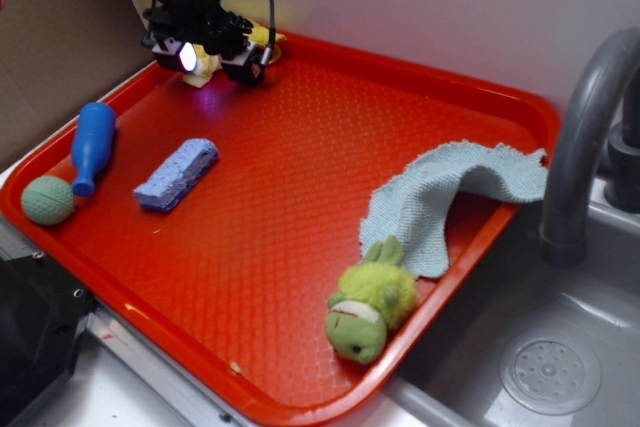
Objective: Grab the yellow cloth.
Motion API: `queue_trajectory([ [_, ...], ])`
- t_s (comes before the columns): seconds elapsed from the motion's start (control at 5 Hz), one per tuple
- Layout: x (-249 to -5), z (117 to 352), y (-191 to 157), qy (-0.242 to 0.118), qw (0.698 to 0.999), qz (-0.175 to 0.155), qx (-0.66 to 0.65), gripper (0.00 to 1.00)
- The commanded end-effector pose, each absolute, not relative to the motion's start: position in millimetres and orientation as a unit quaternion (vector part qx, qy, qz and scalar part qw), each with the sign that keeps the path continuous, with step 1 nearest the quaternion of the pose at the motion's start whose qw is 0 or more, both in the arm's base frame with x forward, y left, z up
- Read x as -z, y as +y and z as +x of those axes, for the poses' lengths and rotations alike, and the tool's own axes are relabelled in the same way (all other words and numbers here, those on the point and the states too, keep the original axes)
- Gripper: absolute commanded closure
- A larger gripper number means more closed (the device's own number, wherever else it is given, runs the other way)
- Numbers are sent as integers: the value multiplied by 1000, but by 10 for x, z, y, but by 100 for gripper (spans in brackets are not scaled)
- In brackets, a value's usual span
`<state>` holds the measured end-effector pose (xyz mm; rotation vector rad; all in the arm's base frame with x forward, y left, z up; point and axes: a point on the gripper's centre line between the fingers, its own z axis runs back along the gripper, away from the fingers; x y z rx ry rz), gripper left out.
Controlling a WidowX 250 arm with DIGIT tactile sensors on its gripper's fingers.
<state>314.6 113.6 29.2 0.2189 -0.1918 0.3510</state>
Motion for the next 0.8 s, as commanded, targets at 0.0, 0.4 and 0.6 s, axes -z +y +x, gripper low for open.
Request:
queue_trajectory([
  [0.0,-466,3444,1172,-168,965,119,-164,0],
  [0.4,-119,3483,1305,-116,967,141,-176,100],
  [0.6,-256,3449,1231,-129,970,130,-161,100],
])
